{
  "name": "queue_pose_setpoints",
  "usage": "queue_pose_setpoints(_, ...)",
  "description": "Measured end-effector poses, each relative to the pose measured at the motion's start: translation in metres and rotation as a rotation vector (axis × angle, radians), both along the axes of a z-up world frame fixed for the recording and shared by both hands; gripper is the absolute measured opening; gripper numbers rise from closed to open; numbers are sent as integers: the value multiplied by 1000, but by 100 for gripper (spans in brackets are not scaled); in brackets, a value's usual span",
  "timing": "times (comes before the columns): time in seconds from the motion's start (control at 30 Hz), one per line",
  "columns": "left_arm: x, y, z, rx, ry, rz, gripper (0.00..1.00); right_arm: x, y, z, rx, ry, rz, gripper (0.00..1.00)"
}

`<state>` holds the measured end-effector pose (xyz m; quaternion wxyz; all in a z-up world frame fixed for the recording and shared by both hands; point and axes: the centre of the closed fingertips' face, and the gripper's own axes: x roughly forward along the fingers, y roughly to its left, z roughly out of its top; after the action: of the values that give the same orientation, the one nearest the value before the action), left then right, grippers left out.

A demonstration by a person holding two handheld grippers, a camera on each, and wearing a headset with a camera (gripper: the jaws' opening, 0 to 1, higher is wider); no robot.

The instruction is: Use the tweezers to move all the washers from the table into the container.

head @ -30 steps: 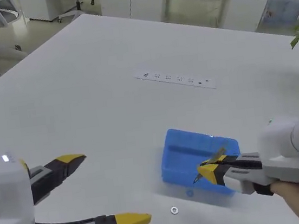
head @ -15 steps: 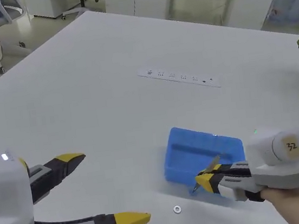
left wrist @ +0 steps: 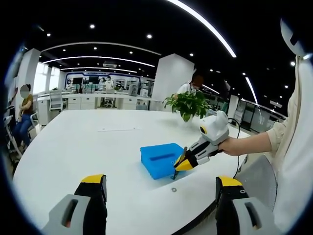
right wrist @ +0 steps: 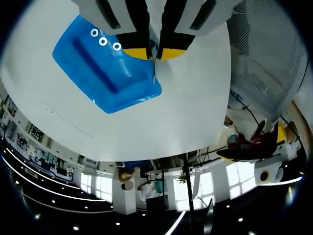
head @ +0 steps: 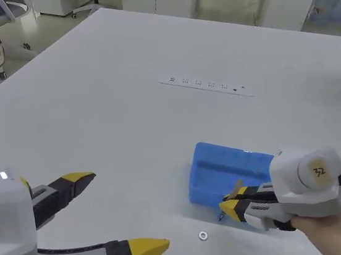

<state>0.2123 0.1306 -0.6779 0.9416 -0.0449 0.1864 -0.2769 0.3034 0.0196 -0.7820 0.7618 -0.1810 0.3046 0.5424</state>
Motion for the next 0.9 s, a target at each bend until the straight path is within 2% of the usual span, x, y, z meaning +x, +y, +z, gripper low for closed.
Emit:
queue_pose_setpoints(0.23, 1, 0, 0, -2, -1, 3, 94, -2, 2, -1, -2, -6, 17, 3)
queue_pose_setpoints(0.33, 1, -1, 0, -3, -1, 1, 94, -7, 1, 0, 14, 21, 15, 3)
queue_pose_setpoints(0.43, 1, -1, 0, -5, -2, 2, 94, -13, -1, 0, 42, 46, 0, 3)
queue_pose_setpoints(0.63, 1, -3, 0, -4, 0, -4, 94, -30, -1, 0, 45, 51, 22, 3)
queue_pose_setpoints(0.9, 1, -4, 1, -4, -3, -10, 94, -29, -1, 3, 66, 51, 0, 4)
